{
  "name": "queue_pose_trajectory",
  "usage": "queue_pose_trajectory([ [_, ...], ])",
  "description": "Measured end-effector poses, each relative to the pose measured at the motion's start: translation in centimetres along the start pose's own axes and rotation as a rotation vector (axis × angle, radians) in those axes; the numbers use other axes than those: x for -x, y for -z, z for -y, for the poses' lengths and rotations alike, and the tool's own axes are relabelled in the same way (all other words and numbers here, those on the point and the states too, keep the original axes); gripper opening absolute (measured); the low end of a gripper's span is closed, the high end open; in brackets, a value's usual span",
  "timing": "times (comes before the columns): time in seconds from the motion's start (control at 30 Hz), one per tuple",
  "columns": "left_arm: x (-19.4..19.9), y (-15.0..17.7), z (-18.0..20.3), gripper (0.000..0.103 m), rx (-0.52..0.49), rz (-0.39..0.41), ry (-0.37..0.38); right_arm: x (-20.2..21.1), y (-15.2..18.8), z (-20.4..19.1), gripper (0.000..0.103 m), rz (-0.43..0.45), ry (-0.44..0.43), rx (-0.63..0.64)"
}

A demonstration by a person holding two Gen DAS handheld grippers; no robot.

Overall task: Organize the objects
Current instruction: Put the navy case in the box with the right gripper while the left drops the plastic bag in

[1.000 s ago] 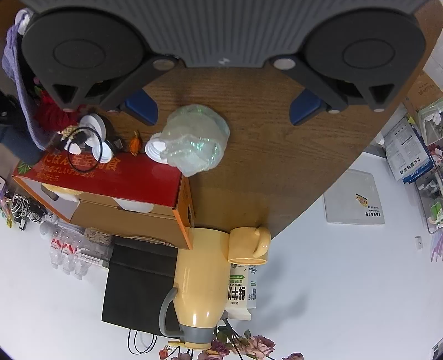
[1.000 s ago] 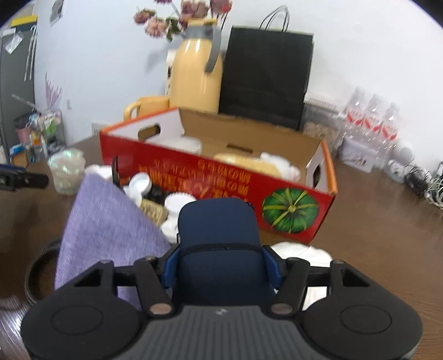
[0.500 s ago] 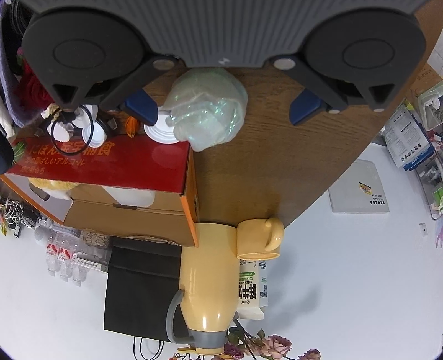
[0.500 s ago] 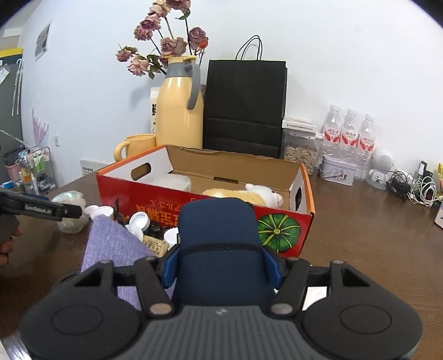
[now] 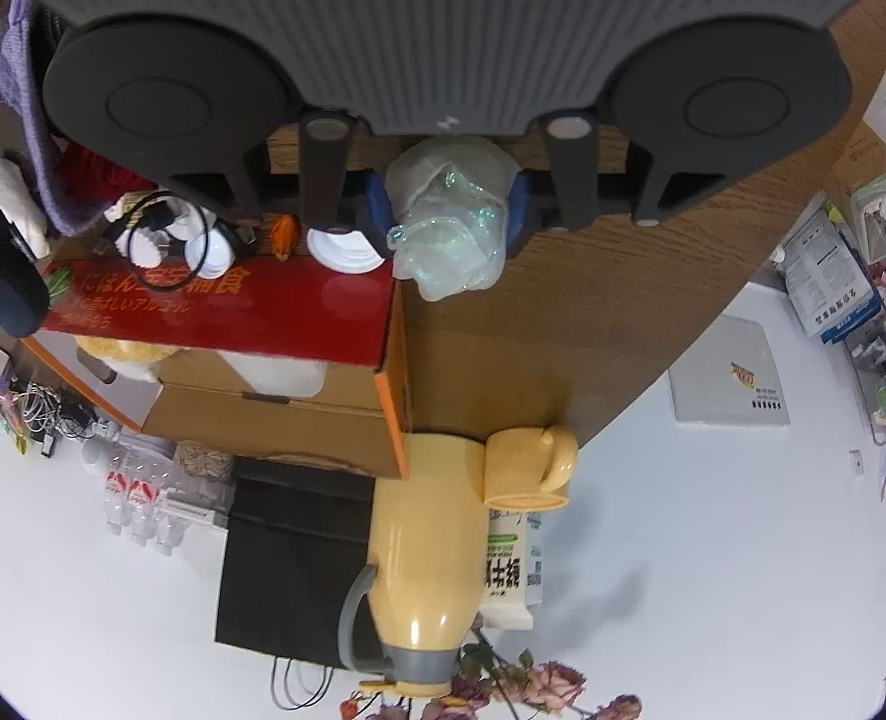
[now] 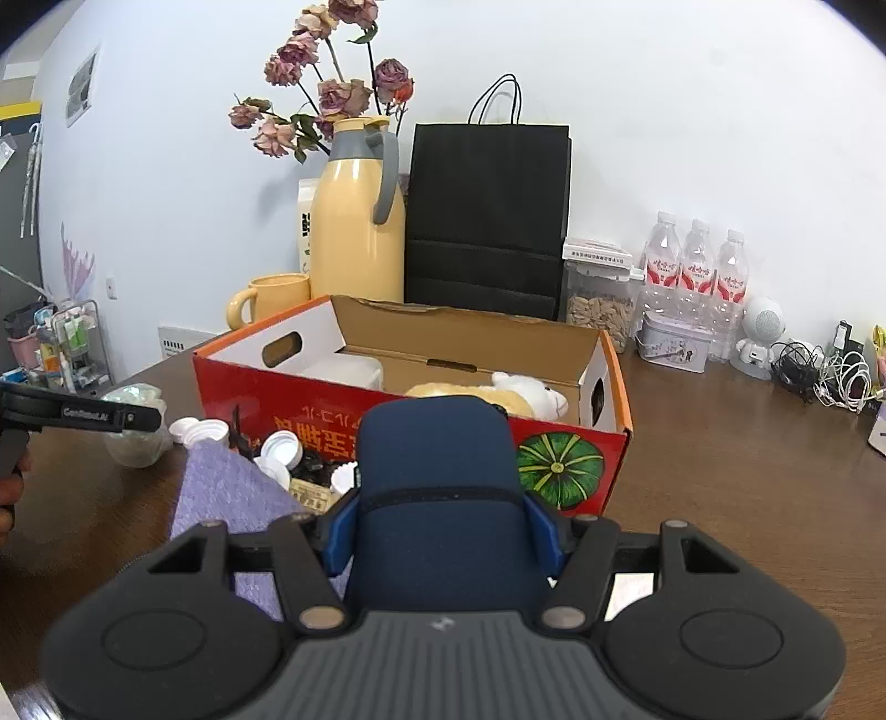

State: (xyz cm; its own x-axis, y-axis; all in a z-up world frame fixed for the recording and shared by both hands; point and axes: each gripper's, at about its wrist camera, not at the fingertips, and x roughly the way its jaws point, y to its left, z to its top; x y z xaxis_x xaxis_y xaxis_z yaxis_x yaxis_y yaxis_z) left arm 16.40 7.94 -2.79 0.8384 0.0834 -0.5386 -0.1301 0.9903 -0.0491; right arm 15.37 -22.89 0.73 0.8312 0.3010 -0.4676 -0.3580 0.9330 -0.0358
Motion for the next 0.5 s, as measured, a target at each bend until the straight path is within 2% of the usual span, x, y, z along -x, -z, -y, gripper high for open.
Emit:
queue_pose_trajectory([
  [0.27, 2.6, -2.2, 1.3, 0.041, -0.03, 0.099, 0.049, 0.4, -1.4, -0.3, 0.06, 0.048, 0.01, 0.013],
  [0.5, 2.4, -6.1, 4.5, 0.041, -0.054, 0.179, 0.1, -0.6, -4.8, -0.7, 0.06, 0.126, 0.007, 0.023],
])
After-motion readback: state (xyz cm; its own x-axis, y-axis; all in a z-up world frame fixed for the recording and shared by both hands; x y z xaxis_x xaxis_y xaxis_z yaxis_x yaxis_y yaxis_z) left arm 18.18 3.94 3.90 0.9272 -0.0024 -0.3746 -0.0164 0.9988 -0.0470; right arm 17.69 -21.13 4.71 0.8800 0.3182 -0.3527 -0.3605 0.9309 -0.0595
